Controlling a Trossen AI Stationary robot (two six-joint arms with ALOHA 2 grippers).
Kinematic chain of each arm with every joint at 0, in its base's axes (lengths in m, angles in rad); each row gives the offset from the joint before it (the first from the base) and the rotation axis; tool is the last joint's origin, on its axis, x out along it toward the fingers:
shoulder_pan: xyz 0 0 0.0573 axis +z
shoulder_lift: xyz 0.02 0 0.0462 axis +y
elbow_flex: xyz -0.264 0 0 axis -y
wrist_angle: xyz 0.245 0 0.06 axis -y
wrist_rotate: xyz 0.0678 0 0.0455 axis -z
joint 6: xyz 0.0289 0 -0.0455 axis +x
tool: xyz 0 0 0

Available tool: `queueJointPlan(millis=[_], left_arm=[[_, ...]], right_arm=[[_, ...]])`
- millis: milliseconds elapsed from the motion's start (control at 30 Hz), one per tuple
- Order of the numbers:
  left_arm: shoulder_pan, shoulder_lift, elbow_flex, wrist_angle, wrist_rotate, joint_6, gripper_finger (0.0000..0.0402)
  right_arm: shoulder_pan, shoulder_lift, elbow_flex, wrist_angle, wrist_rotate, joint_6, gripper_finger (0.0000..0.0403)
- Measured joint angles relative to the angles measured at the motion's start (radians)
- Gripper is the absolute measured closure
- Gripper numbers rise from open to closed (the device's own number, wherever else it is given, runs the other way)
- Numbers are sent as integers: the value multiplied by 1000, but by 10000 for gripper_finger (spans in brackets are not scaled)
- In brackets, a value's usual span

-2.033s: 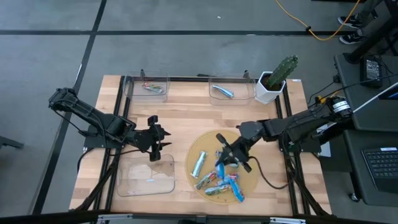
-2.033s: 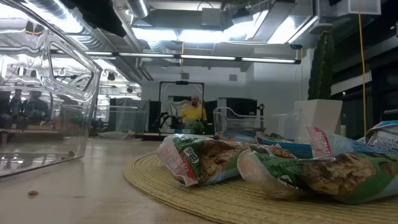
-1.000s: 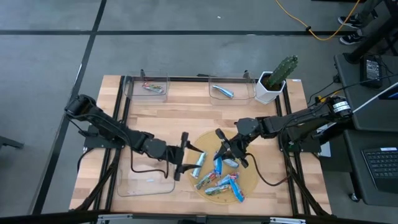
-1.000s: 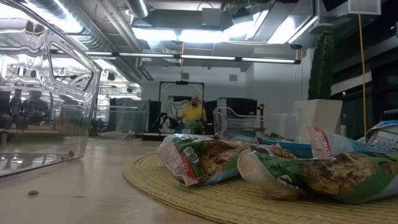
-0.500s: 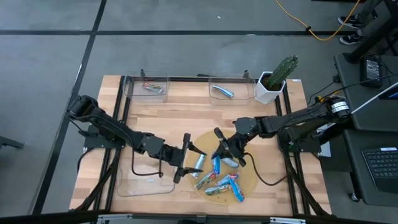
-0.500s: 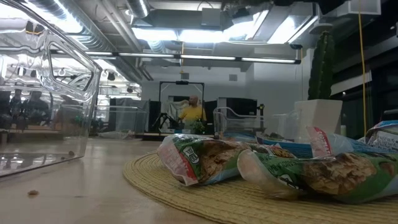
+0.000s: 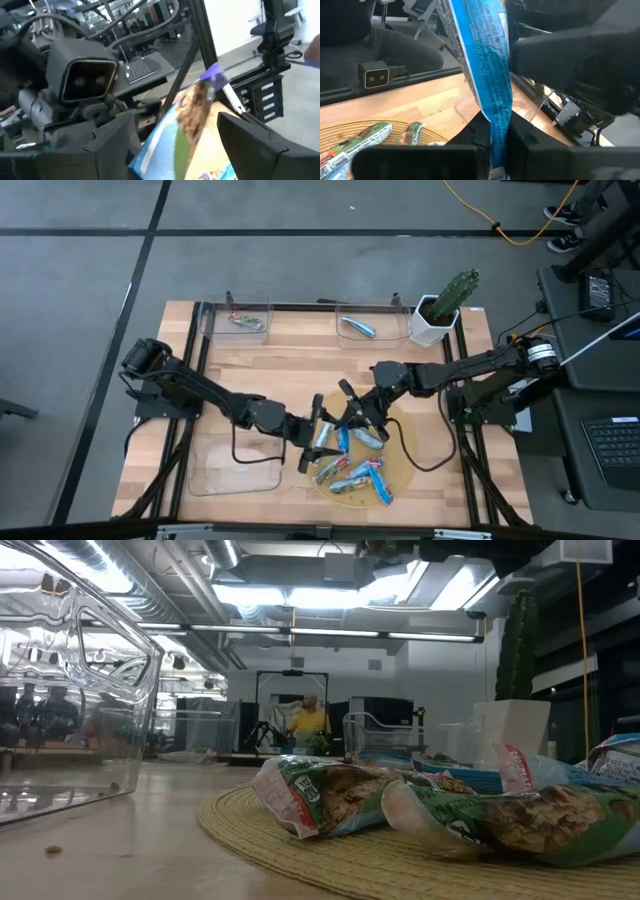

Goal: Pick and place Granola Bars by type
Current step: Put the blue granola bar into the bottom transparent bin

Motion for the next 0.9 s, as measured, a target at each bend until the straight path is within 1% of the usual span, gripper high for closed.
queueJointPlan(millis=[133, 233, 433, 567, 667, 767, 833, 900], left_arm=[[2, 0, 0, 3, 11, -2, 133], [1, 0, 0, 4, 20, -3, 165], [1, 0, 0, 5, 26, -12, 258], [1, 0, 0, 6, 25, -11, 322], [2, 0, 0, 6, 20, -11, 359], [2, -2, 0, 6, 17, -9, 378], [-3, -13, 0, -2, 0, 3, 379], [-14, -36, 0, -28, -39, 18, 379]], right_arm=[[0, 0, 0, -1, 0, 0, 379], [0, 0, 0, 0, 0, 0, 379], [0, 0, 0, 8, 0, 0, 352], [0, 0, 0, 16, 0, 3, 358], [0, 0, 0, 16, 0, 3, 364], [0, 0, 0, 16, 0, 11, 364], [0, 0, 0, 21, 1, 23, 357], [0, -2, 2, 20, 3, 23, 345]])
